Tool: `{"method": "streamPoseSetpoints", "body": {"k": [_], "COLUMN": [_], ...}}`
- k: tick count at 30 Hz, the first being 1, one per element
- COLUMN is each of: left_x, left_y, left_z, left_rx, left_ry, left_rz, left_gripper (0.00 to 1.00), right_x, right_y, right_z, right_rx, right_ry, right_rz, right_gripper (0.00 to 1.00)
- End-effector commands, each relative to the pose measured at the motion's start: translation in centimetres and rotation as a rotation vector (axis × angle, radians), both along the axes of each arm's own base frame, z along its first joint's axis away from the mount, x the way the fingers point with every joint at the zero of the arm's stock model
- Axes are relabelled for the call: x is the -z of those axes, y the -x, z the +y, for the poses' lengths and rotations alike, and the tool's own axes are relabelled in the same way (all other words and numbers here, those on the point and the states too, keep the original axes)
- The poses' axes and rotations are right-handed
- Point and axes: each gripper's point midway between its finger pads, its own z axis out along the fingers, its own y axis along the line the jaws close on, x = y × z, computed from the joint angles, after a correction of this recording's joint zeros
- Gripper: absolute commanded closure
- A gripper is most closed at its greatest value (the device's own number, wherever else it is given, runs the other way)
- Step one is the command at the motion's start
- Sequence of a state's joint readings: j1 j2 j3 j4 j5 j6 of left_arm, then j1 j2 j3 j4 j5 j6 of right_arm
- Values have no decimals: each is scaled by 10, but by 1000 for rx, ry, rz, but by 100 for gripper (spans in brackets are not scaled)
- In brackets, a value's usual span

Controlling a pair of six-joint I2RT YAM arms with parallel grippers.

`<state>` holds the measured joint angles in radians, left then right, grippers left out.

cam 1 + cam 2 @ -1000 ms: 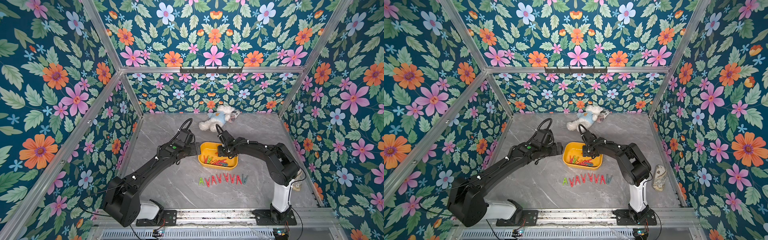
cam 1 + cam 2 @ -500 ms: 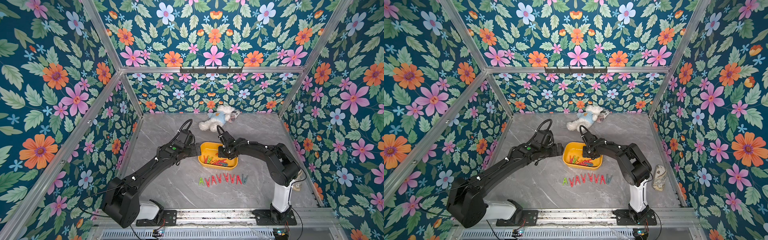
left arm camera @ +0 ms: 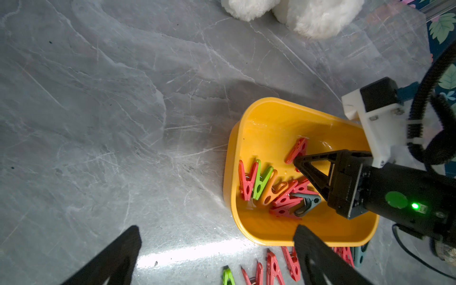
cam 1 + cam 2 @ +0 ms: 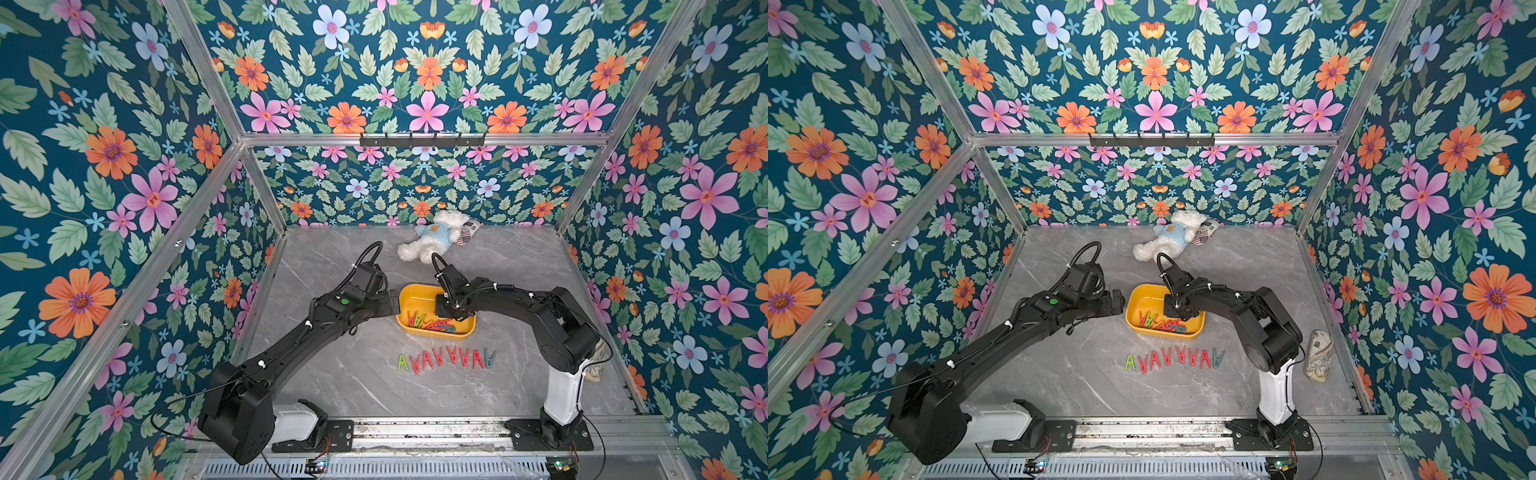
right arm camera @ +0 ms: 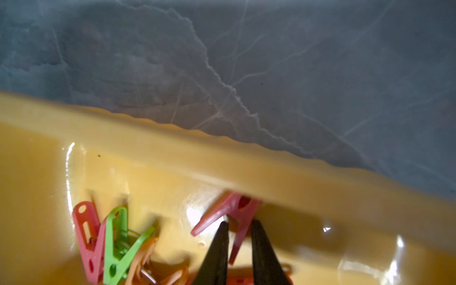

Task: Take the clothespins out of the storage box
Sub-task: Pick up the clothespin from the storage box, then place the clothespin at the center of the board.

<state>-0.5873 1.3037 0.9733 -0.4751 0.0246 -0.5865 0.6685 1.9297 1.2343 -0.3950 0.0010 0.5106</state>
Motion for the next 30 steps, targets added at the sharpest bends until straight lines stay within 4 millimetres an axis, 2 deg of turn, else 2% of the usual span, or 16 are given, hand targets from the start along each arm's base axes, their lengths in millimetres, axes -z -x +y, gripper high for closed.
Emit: {"method": "streamPoseSetpoints", "body": {"k": [1, 4, 9, 17, 19, 20, 23, 26, 30], "left_x": [-3, -2, -7, -12, -14, -15, -19, -21, -22], "left_y": [0, 3, 7, 10, 12, 13, 13, 13, 13], "left_z": [1, 3, 5, 0, -4, -6, -9, -13, -19], "left_rx": [-11, -15, -20, 8, 24, 33, 49, 62, 81], "left_ry": [11, 15, 32, 75, 93, 103, 125, 143, 166], "left_rz": [-12, -12, -23, -41, -40, -41, -52, -56, -56], "left_gripper": [0, 0, 0, 0, 0, 0, 0, 0, 0], "right_x": [5, -2, -21, -59, -64, -74, -80, -80, -69], "right_y": [11, 9, 6, 16, 23, 27, 42, 61, 90], "right_z": [-7, -7, -9, -33, -43, -49, -69, -89, -117], "right_rx": [18, 20, 30, 82, 101, 116, 154, 193, 239], "right_ry": [35, 35, 28, 46, 55, 47, 63, 81, 115], "right_rz": [46, 34, -2, -73, -84, -103, -116, -115, -89], "right_gripper": [92, 98, 100, 100, 100, 100, 100, 100, 100]}}
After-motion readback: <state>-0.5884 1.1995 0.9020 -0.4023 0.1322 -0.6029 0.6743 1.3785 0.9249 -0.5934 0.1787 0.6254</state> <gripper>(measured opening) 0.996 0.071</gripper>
